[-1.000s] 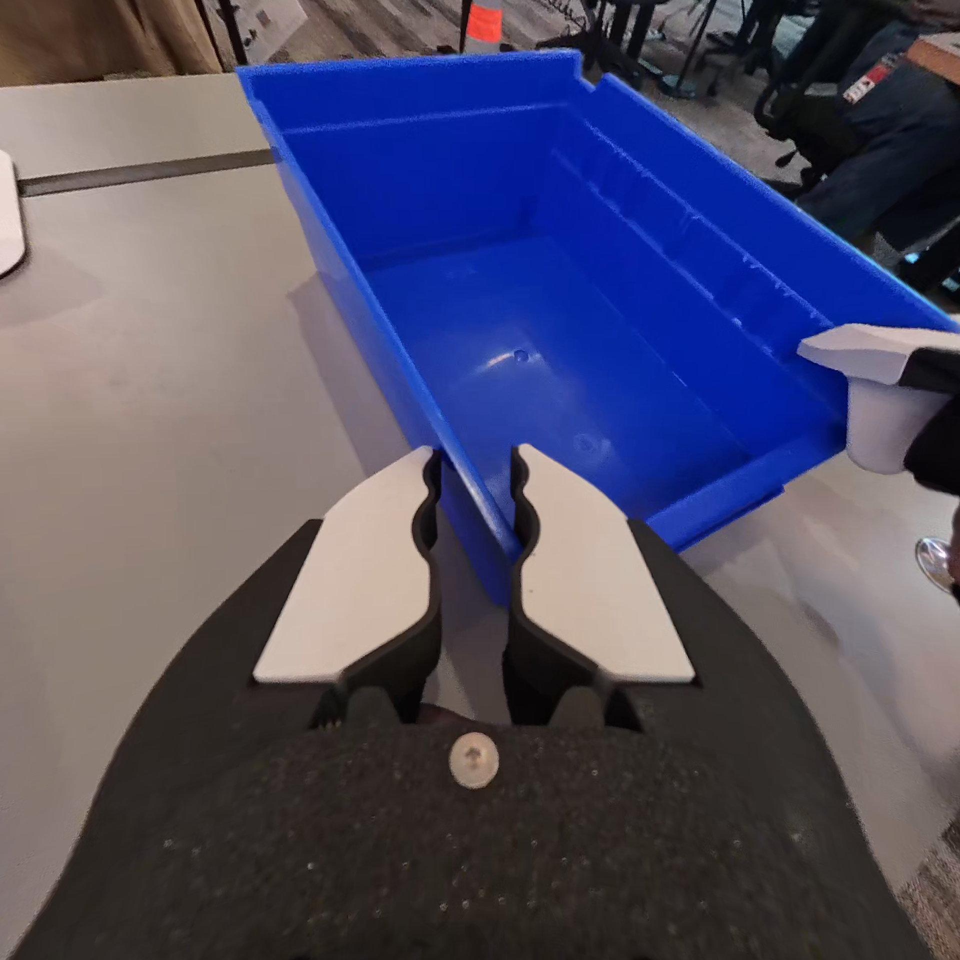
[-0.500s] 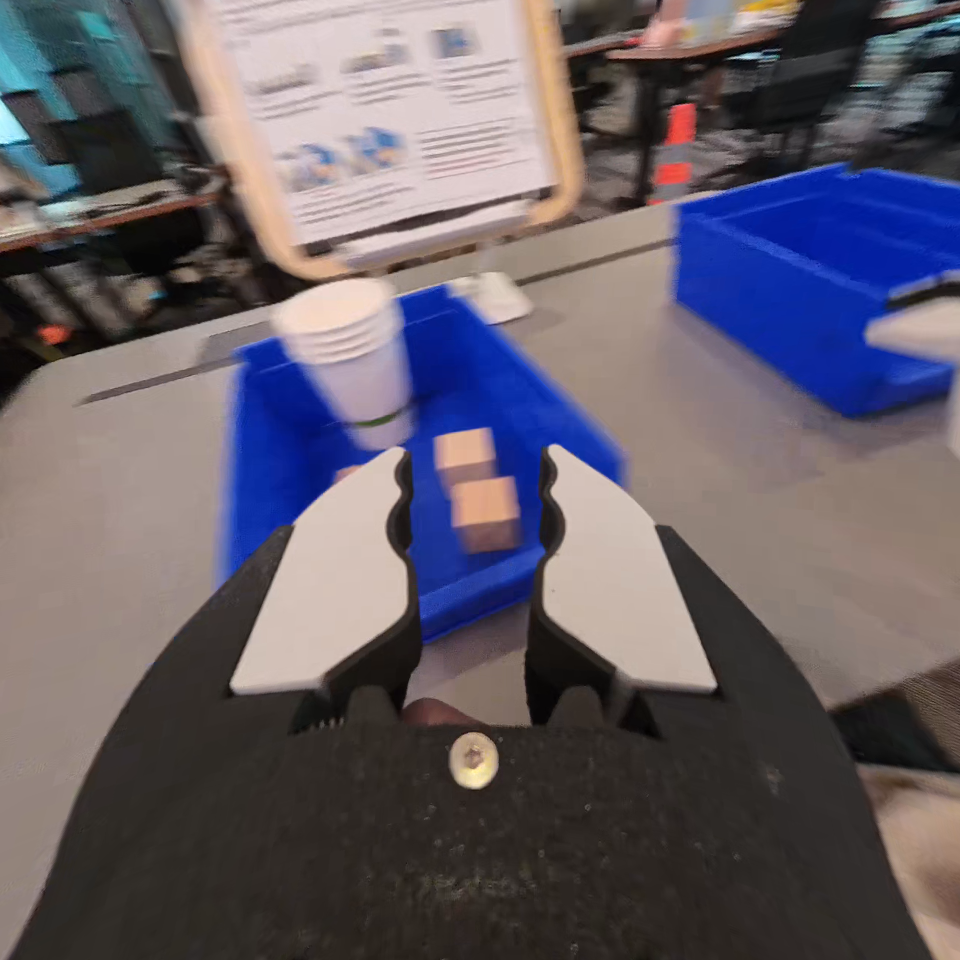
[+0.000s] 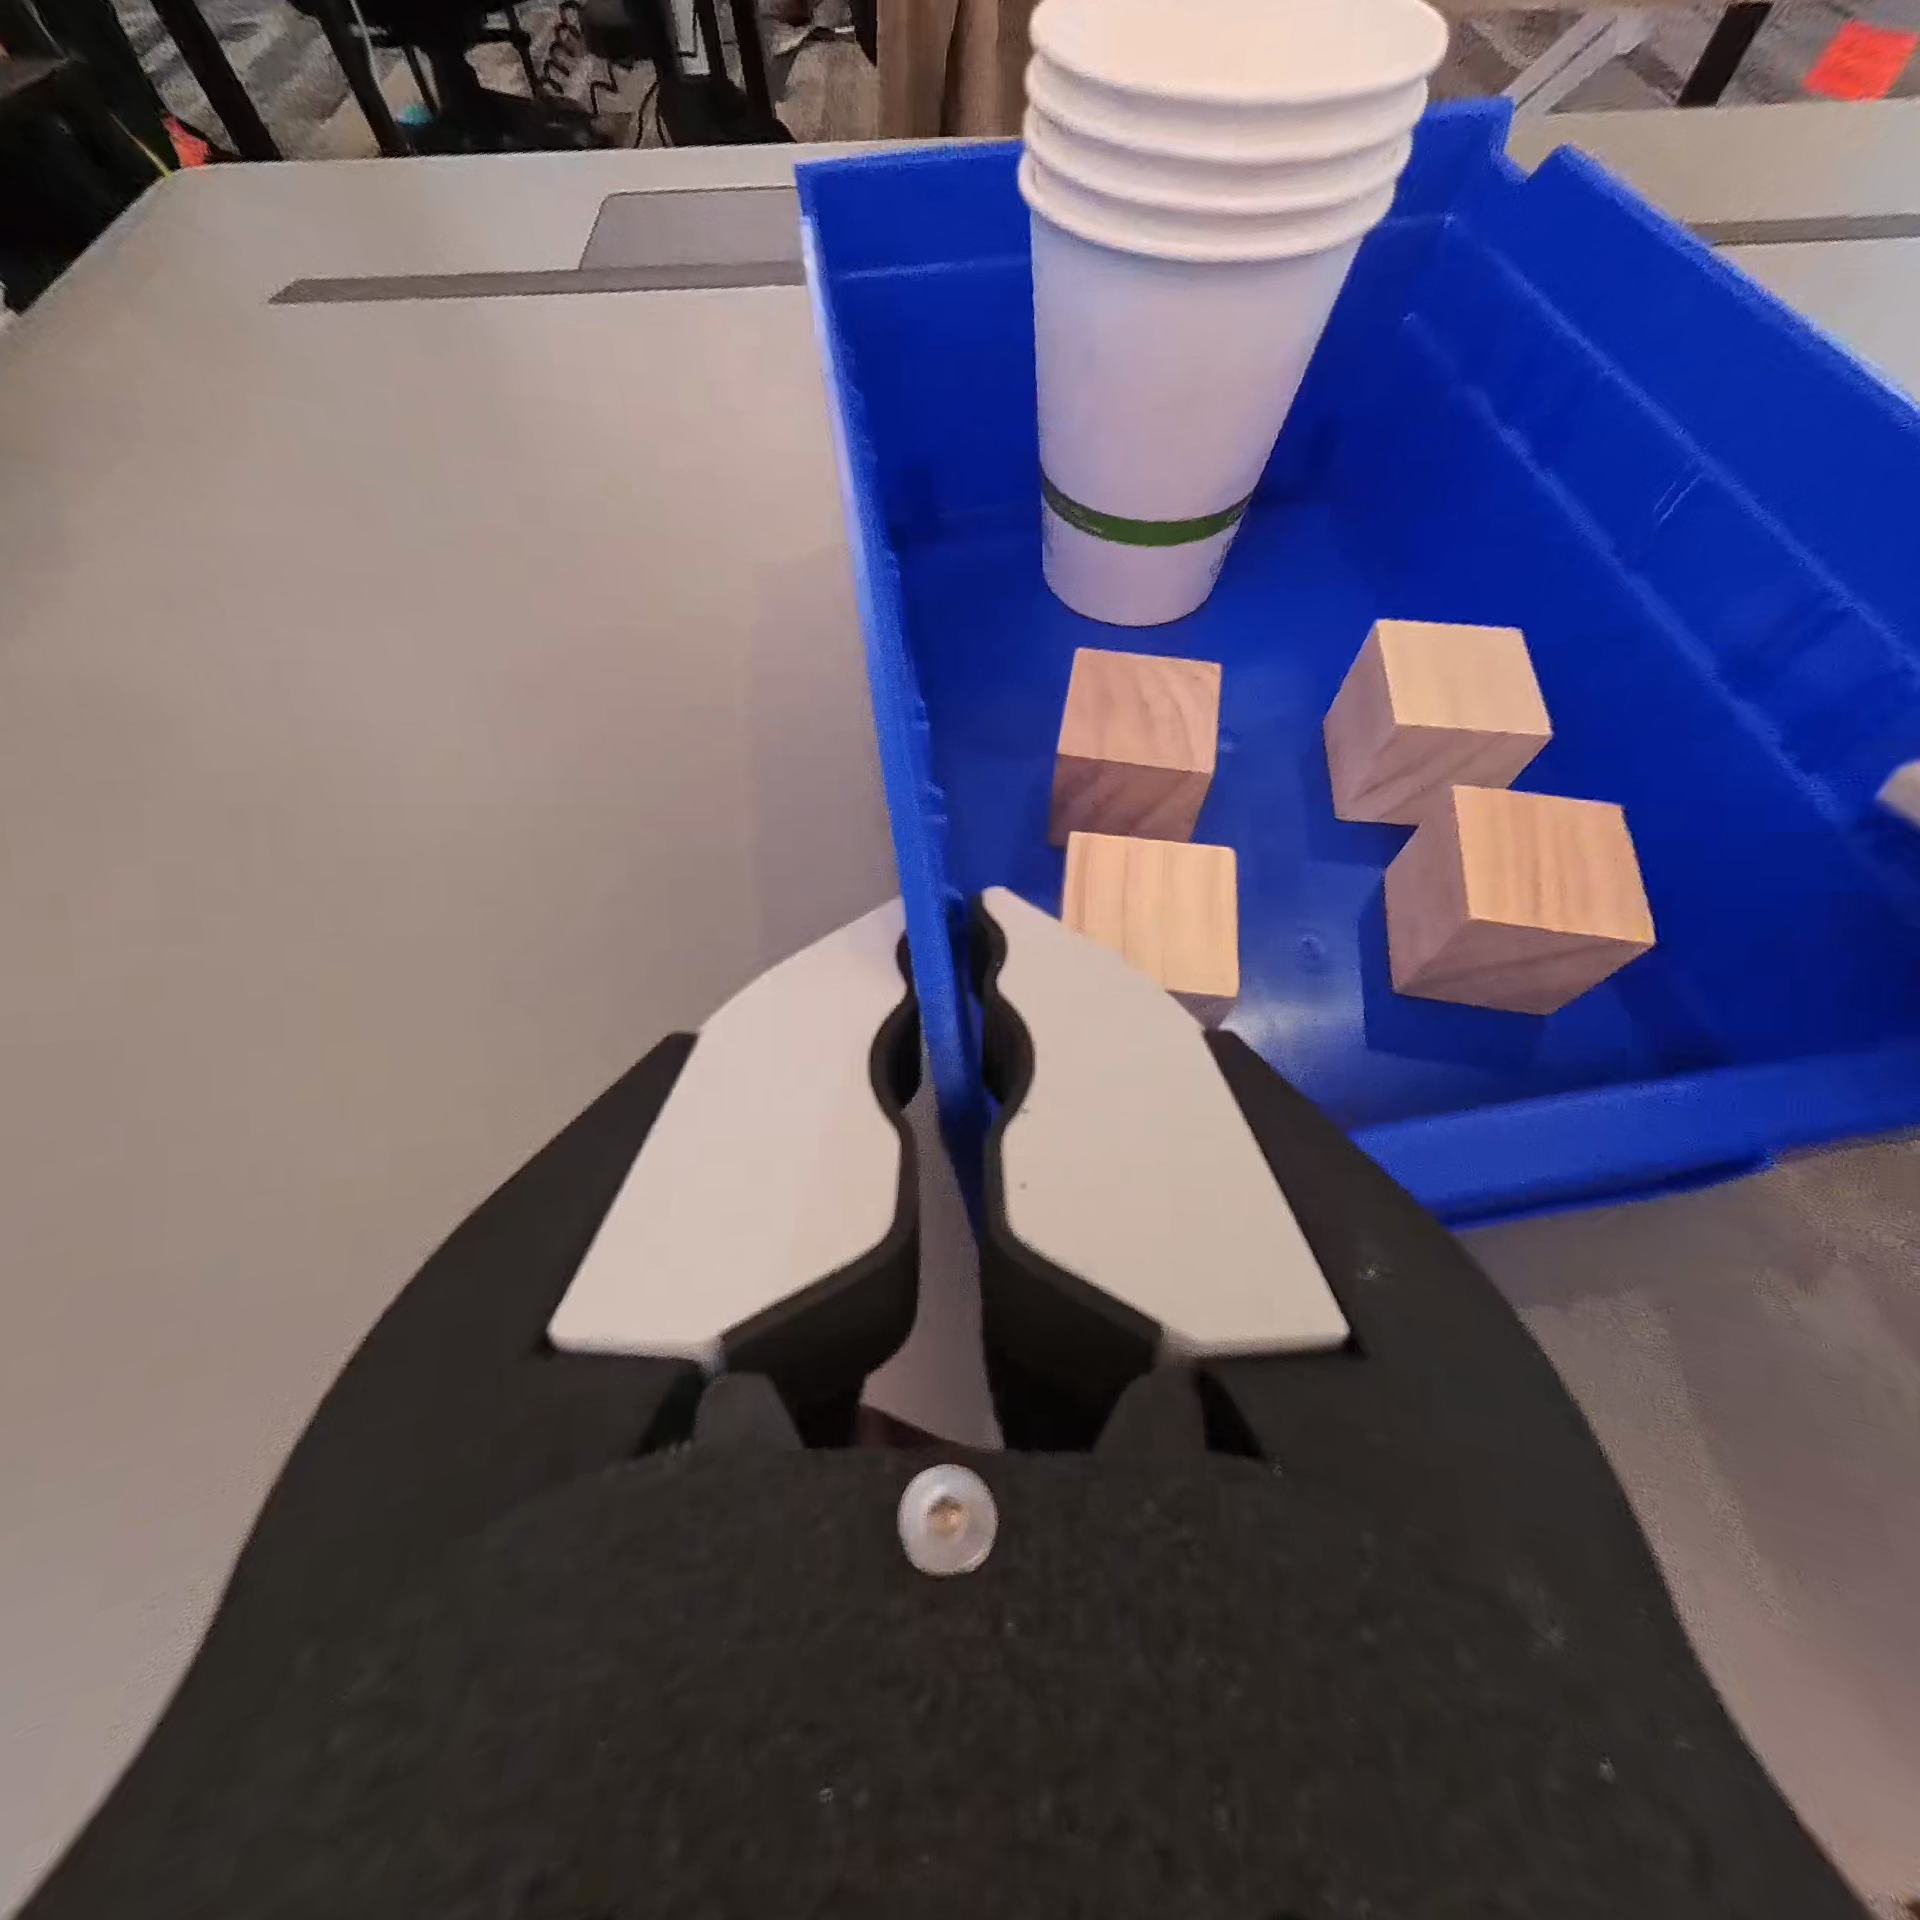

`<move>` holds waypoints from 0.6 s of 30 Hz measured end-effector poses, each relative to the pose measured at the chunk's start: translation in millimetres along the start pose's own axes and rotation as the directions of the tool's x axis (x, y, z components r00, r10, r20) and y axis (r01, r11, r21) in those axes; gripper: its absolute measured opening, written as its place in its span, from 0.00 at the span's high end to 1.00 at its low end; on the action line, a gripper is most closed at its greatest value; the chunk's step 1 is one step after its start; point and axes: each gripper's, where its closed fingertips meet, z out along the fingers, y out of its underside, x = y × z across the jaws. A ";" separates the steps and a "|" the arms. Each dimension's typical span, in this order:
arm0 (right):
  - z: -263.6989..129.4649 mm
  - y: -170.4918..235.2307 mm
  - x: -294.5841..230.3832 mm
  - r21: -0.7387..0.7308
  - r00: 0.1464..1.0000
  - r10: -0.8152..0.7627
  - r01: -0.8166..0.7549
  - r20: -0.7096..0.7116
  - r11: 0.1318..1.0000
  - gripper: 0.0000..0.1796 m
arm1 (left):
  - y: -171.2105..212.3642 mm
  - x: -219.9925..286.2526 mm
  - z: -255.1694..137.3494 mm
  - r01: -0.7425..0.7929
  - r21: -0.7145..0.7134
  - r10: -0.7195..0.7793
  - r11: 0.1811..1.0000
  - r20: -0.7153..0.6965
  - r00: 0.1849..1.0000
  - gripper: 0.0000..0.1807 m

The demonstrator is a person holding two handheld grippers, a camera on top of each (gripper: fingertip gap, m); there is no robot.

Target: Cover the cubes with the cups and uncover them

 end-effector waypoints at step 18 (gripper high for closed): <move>115.7 -35.8 -191.7 -0.016 1.000 -0.008 0.008 0.015 1.000 0.93 | -36.1 -223.8 6.3 0.024 0.050 -0.031 0.998 0.128 0.991 0.98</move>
